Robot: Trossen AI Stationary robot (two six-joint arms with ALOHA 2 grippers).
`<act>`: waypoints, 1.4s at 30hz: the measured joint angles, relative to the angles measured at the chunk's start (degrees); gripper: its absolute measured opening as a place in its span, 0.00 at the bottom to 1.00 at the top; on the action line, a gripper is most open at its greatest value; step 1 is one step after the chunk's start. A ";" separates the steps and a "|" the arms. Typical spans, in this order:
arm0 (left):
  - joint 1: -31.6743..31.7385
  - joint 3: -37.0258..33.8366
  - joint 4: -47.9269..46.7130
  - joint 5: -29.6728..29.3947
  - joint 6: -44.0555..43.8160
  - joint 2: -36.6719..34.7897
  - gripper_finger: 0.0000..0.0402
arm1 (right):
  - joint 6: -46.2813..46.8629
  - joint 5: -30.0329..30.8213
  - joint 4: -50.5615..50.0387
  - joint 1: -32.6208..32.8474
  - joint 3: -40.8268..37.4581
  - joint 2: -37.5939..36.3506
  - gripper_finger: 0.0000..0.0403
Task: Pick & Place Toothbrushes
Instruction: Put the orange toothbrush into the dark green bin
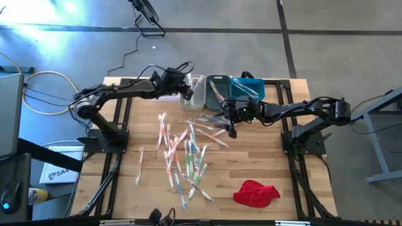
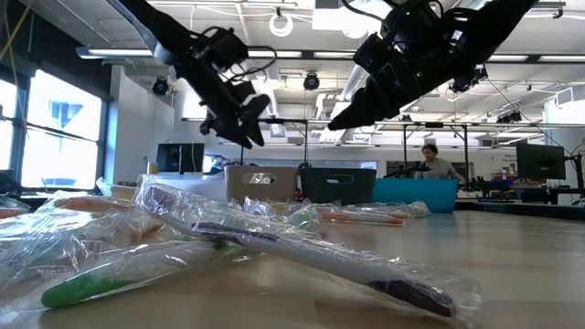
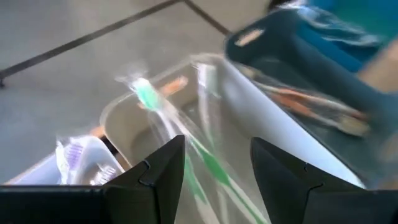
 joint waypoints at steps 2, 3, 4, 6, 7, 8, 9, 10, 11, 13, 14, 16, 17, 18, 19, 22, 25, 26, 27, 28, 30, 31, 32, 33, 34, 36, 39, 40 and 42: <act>-1.65 -2.40 0.04 0.09 1.20 -3.12 0.45 | -0.52 0.02 0.02 -0.02 0.00 0.00 0.61; -2.54 -3.50 0.64 0.13 1.36 -4.54 0.45 | -1.03 0.00 0.04 0.00 0.00 0.00 0.61; -3.23 -4.88 0.45 0.13 1.36 -6.18 0.45 | -1.25 0.00 0.04 0.00 0.00 0.00 0.61; -4.87 -7.23 0.13 -0.48 1.34 -9.28 0.45 | -1.27 0.00 0.19 -0.04 0.00 0.00 0.61; -5.67 -8.46 0.27 -0.93 1.33 -10.87 0.45 | -1.29 0.00 0.25 -0.04 0.00 0.00 0.61; -6.54 -9.64 0.25 -1.56 1.32 -12.46 0.45 | -1.29 0.02 0.29 -0.04 0.00 0.00 0.61; -7.26 -10.84 0.27 -2.04 1.30 -14.15 0.45 | -1.29 0.04 0.45 -0.04 0.00 0.00 0.61; -8.01 -12.13 0.26 -2.38 1.02 -15.75 0.45 | -1.29 0.00 0.48 -0.04 0.00 0.00 0.61; -8.81 -13.39 0.21 -2.66 0.80 -17.39 0.45 | -1.29 0.00 0.48 -0.04 0.00 0.00 0.61; -10.26 -15.62 0.18 -2.75 0.36 -20.44 0.45 | -1.29 0.03 0.49 -0.04 0.00 0.00 0.61; -11.10 -16.67 0.25 -2.79 -0.15 -21.98 0.45 | -1.29 0.02 0.49 -0.04 0.00 0.00 0.61; -12.60 -18.64 0.19 -3.24 -0.70 -24.94 0.45 | -1.31 0.02 0.50 -0.04 0.00 0.00 0.61; -13.47 -19.54 0.24 -3.39 -0.74 -26.35 0.45 | -1.31 0.02 0.52 -0.04 0.00 0.00 0.61; -14.27 -20.46 0.14 -3.43 -0.83 -27.77 0.45 | -1.31 0.02 0.52 -0.04 0.00 0.00 0.61; -15.13 -21.17 0.16 -3.43 -0.87 -29.02 0.45 | -1.33 0.02 0.52 -0.04 0.00 0.00 0.61; -17.96 -23.14 0.09 -3.83 -2.13 -32.87 0.45 | -1.34 0.18 0.52 -0.04 0.00 0.00 0.61; -21.24 -24.50 0.20 -5.34 -2.38 -35.95 0.45 | -1.35 0.24 0.50 -0.04 0.00 0.00 0.61; -22.38 -24.78 0.12 -5.79 -2.40 -36.83 0.45 | -1.33 0.26 0.50 -0.04 0.00 0.00 0.61; -23.53 -24.96 0.28 -6.21 -2.40 -37.55 0.45 | -1.33 0.36 0.50 -0.04 0.00 0.00 0.61; -24.65 -25.31 0.35 -6.53 -2.40 -38.39 0.45 | -1.33 0.50 0.50 -0.04 0.00 0.00 0.61; -26.87 -25.73 0.18 -7.00 -2.38 -39.65 0.45 | -1.33 1.02 0.50 -0.04 0.00 0.00 0.61; -28.02 -25.87 0.43 -7.20 -2.27 -40.06 0.45 | -1.32 1.39 0.50 -0.04 0.00 0.00 0.61; -29.04 -26.17 0.36 -7.25 -1.84 -40.44 0.45 | -1.31 1.63 0.50 -0.04 0.00 0.00 0.61; -29.99 -26.38 0.12 -7.28 -1.33 -40.56 0.45 | -1.31 1.71 0.48 -0.04 0.00 0.00 0.61; -30.99 -26.46 0.21 -7.28 -0.93 -40.52 0.45 | -1.31 1.73 0.48 -0.04 0.00 0.00 0.61; -32.92 -26.81 0.27 -7.32 -0.78 -40.49 0.45 | -1.31 1.53 0.48 -0.04 0.00 0.00 0.61; -35.54 -27.36 0.42 -7.43 -0.65 -40.28 0.45 | -1.28 1.52 0.48 -0.04 0.00 0.00 0.61; -36.32 -27.54 0.38 -7.43 -0.66 -40.27 0.45 | -1.27 1.52 0.48 -0.04 0.00 0.00 0.61; -37.80 -27.76 0.92 -7.43 -0.65 -40.27 0.45 | -1.25 1.51 0.48 -0.04 0.00 0.00 0.61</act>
